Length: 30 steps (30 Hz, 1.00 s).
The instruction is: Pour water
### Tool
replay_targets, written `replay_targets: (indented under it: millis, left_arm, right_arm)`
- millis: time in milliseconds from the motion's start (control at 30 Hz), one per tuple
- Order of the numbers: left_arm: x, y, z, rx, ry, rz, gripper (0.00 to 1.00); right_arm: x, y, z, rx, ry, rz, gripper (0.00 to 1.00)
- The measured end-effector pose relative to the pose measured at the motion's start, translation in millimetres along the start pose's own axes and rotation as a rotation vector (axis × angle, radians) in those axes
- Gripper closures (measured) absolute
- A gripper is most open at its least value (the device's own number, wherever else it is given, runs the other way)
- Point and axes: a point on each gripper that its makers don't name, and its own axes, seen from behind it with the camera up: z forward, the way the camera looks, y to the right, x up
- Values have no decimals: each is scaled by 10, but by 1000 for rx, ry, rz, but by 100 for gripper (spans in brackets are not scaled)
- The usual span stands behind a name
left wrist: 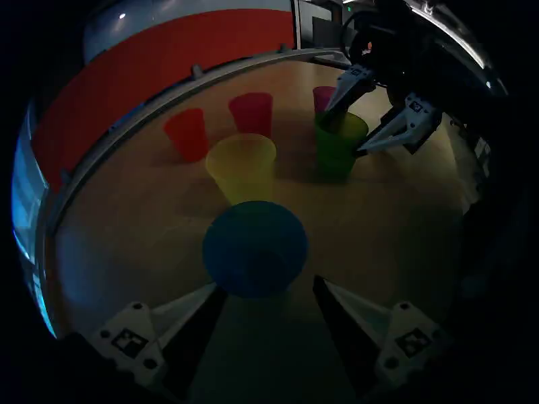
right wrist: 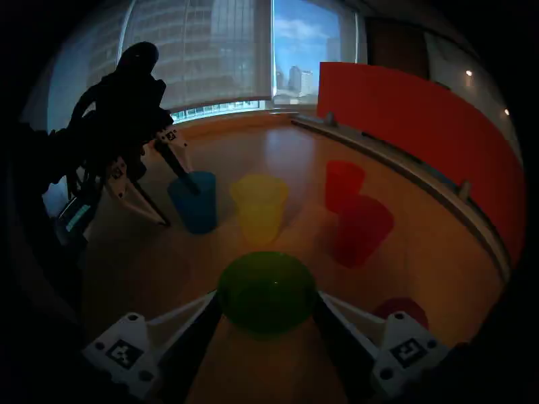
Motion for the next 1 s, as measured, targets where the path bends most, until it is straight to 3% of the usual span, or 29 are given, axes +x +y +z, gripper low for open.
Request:
replay_targets:
  millis: [300, 400, 1000]
  left_arm:
    - [3, 21, -14, 5, -5, 10, 9]
    - [1, 22, -19, 8, -6, 10, 9]
    - [-128, -42, -117, 47, -17, -16, 8]
  right_arm:
    - [-42, -36, -49, 13, -6, 4, 7]
    - [-35, -32, -75, 14, 1, 18, 0]
    - [-39, 11, -273, -40, 17, -4, 0]
